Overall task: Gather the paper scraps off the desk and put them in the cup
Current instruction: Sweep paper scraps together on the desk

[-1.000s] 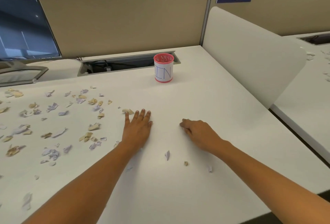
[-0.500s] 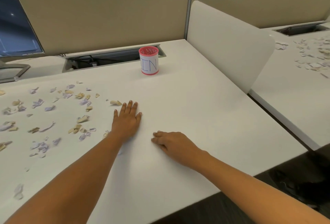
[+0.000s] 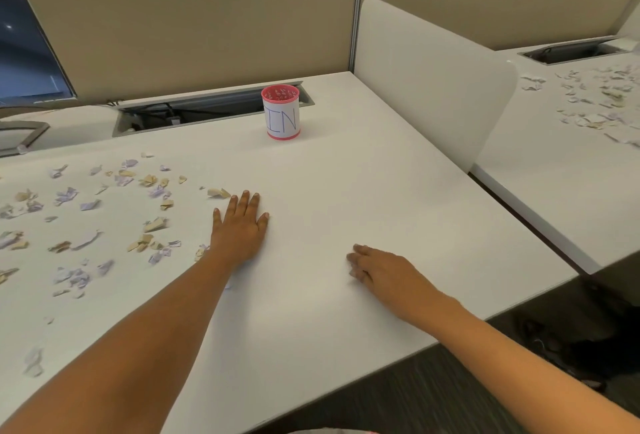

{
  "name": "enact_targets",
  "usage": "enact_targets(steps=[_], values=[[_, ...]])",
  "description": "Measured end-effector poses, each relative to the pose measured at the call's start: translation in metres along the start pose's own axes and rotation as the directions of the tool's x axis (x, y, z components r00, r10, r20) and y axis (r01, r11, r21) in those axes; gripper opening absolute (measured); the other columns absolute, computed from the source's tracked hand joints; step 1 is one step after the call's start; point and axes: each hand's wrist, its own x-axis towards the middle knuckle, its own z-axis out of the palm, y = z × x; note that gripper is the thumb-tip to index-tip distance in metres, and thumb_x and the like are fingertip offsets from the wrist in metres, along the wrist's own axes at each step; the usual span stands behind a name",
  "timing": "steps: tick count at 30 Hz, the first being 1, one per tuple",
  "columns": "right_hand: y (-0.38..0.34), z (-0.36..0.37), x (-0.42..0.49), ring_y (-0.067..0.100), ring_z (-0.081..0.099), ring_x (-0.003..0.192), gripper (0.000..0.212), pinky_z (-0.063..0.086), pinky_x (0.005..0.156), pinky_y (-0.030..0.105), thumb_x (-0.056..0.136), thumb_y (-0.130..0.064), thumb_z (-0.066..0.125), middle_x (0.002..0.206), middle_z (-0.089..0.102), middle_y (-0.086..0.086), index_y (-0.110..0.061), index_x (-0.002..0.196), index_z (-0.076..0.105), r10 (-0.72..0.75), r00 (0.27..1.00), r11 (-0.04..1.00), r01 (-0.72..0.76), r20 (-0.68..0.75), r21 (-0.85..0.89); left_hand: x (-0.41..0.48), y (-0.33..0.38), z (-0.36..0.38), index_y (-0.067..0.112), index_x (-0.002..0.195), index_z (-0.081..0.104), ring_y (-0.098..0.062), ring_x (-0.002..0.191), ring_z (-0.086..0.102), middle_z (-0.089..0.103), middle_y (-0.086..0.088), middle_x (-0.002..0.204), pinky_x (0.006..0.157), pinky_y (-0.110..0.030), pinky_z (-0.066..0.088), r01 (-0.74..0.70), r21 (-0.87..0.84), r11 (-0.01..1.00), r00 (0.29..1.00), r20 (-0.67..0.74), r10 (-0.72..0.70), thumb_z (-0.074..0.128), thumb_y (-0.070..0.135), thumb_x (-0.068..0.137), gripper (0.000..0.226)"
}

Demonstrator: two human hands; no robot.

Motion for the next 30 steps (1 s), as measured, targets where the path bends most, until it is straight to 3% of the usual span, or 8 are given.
enact_targets(steps=[3, 6, 12, 15, 18, 26, 30], values=[[-0.016, 0.013, -0.011, 0.017, 0.003, 0.147, 0.053, 0.009, 0.118, 0.026, 0.101, -0.007, 0.025, 0.159, 0.000, 0.005, -0.018, 0.149, 0.005, 0.037, 0.999, 0.999, -0.036, 0.038, -0.039, 0.000, 0.000, 0.000, 0.023, 0.149, 0.003, -0.017, 0.147, -0.002, -0.002, 0.004, 0.159, 0.118, -0.047, 0.000, 0.002, -0.005, 1.000, 1.000, 0.006, -0.001, 0.016, 0.039, 0.100, 0.053], [-0.030, 0.017, -0.015, 0.019, -0.004, 0.147, 0.060, 0.006, 0.117, 0.025, 0.098, 0.005, 0.021, 0.158, -0.006, 0.007, -0.017, 0.149, -0.001, 0.054, 0.998, 0.998, -0.053, 0.043, -0.019, 0.000, 0.000, -0.001, 0.022, 0.149, 0.002, -0.017, 0.147, -0.003, -0.003, 0.004, 0.159, 0.118, -0.048, 0.000, 0.000, -0.004, 1.000, 1.000, 0.016, 0.000, 0.016, 0.038, 0.100, 0.053], [-0.043, 0.020, -0.012, 0.021, 0.011, 0.145, 0.047, 0.006, 0.115, 0.026, 0.099, 0.000, 0.025, 0.156, 0.014, 0.011, -0.004, 0.146, 0.019, 0.000, 1.000, 1.000, 0.000, -0.017, 0.002, 0.000, 0.000, 0.000, 0.022, 0.149, 0.003, -0.017, 0.147, -0.002, -0.001, 0.004, 0.159, 0.118, -0.048, 0.001, -0.002, 0.002, 1.000, 1.000, 0.007, 0.002, 0.016, 0.039, 0.100, 0.053], [-0.041, 0.019, -0.005, 0.023, 0.035, 0.129, 0.039, 0.032, 0.107, 0.030, 0.095, 0.008, 0.032, 0.136, 0.044, 0.013, -0.003, 0.131, 0.044, 0.014, 0.996, 1.000, -0.016, -0.086, -0.022, -0.001, 0.000, -0.001, 0.023, 0.149, 0.004, -0.017, 0.147, -0.001, -0.001, 0.004, 0.159, 0.118, -0.047, 0.002, -0.005, 0.009, 1.000, 1.000, 0.001, 0.005, 0.016, 0.039, 0.100, 0.053], [-0.036, 0.017, 0.005, 0.021, 0.045, 0.111, 0.033, 0.043, 0.093, 0.034, 0.088, 0.011, 0.036, 0.115, 0.055, 0.009, -0.002, 0.113, 0.055, -0.035, 0.992, 0.998, 0.027, -0.125, -0.065, -0.002, 0.001, -0.003, 0.021, 0.149, 0.006, -0.018, 0.147, 0.002, 0.002, 0.002, 0.159, 0.118, -0.047, 0.005, -0.021, 0.033, 0.999, 1.000, -0.010, 0.021, 0.018, 0.039, 0.100, 0.054], [-0.028, 0.009, 0.056, 0.027, 0.051, 0.098, 0.024, 0.043, 0.084, 0.039, 0.087, 0.000, 0.038, 0.096, 0.062, 0.015, 0.005, 0.093, 0.060, -0.158, 0.977, 0.987, 0.152, -0.146, -0.053, -0.003, -0.008, -0.013, 0.020, 0.149, 0.008, -0.019, 0.146, 0.006, 0.006, 0.000, 0.159, 0.119, -0.041, 0.009, -0.112, 0.110, 0.988, 0.994, 0.011, 0.112, 0.020, 0.045, 0.098, 0.058], [-0.023, 0.001, 0.106, 0.028, 0.053, 0.104, 0.027, 0.035, 0.088, 0.024, 0.091, -0.001, 0.039, 0.107, 0.064, 0.014, 0.001, 0.105, 0.062, -0.209, 0.957, 0.977, 0.215, -0.201, 0.007, 0.001, -0.011, -0.014, 0.018, 0.148, 0.015, -0.021, 0.143, 0.017, 0.016, -0.002, 0.156, 0.113, -0.039, 0.022, -0.154, 0.208, 0.966, 0.985, -0.046, 0.167, 0.023, 0.047, 0.097, 0.059]])
